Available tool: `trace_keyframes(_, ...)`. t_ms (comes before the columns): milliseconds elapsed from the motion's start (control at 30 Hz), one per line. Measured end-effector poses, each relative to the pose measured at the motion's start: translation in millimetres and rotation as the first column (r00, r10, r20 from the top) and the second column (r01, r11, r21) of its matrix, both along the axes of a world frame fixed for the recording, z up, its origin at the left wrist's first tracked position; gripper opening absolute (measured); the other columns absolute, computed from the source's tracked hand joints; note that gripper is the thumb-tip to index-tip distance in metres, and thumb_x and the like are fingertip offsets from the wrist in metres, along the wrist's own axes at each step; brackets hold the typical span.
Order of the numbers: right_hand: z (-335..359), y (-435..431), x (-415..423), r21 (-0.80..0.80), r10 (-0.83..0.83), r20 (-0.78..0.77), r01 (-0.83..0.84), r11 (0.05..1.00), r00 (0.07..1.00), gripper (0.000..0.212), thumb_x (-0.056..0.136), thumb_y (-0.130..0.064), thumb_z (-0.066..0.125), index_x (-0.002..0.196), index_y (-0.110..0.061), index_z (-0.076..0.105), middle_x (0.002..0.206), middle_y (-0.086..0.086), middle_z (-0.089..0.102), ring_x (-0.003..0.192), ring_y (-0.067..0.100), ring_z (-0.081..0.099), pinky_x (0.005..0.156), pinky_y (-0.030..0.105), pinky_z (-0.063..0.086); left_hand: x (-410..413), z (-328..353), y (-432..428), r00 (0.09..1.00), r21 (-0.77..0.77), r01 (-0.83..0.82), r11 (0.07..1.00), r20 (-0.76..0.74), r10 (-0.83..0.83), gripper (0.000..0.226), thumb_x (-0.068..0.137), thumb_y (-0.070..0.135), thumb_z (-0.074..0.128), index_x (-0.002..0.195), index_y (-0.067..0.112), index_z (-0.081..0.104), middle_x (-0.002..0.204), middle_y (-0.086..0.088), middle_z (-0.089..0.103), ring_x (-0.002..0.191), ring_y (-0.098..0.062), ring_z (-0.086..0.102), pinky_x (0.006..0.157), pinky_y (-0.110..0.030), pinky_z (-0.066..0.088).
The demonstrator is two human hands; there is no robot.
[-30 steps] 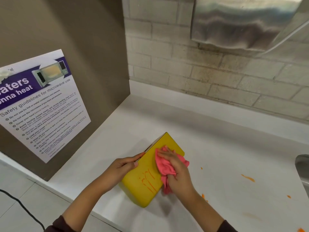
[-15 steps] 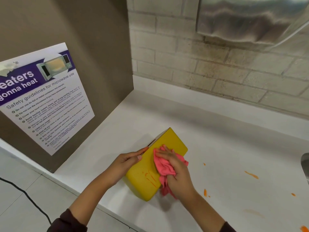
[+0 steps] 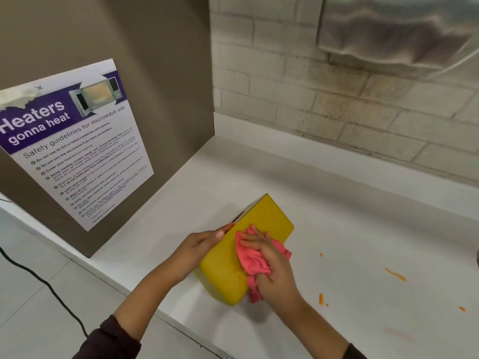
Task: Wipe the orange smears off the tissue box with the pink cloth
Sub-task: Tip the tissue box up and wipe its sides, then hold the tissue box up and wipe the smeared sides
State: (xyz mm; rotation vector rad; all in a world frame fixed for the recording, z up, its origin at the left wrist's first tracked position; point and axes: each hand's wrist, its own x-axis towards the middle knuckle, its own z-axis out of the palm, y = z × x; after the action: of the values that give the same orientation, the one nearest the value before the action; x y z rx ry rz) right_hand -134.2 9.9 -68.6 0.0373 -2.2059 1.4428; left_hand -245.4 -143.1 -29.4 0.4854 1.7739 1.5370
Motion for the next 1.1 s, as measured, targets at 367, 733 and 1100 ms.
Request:
trace_keyframes(367,-17,5,46,0.188,0.384,0.196,-0.419,0.888,0.902,0.059,0.075,0.006,0.069,0.124,-0.023,0.056,0.142,-0.022,0.042,0.139,0.013,0.03,0.117,0.028,0.015,-4,2,-7,0.999,0.027,-0.039,0.999,-0.031,0.039,0.044,0.081,0.049,0.048,0.118,0.031,0.062,0.106,0.024,0.071,0.104,0.003,0.063,0.076,-0.004,0.048)
trace_keyframes(733,18,51,62,-0.68,-0.237,0.306,0.386,0.623,0.922,0.031,0.087,0.007,0.052,0.095,-0.014,0.073,0.095,0.003,0.076,0.085,0.016,0.072,0.065,0.019,0.057,-5,-9,-15,0.926,-0.205,-0.039,0.978,-0.375,-0.042,0.048,0.067,0.065,0.06,0.114,0.063,0.051,0.111,0.012,0.065,0.12,-0.024,0.045,0.106,-0.033,0.033)
trace_keyframes(1100,22,47,70,-0.905,-0.134,0.386,0.402,0.137,0.913,0.025,0.094,-0.001,0.045,0.091,-0.003,0.07,0.083,0.017,0.075,0.069,0.027,0.073,0.052,0.034,0.058,-10,-16,-14,0.441,-0.633,-0.242,0.735,-0.747,-0.498,0.089,0.063,0.059,0.038,0.146,0.033,0.018,0.105,0.01,0.062,0.097,-0.012,0.054,0.077,-0.027,0.011)
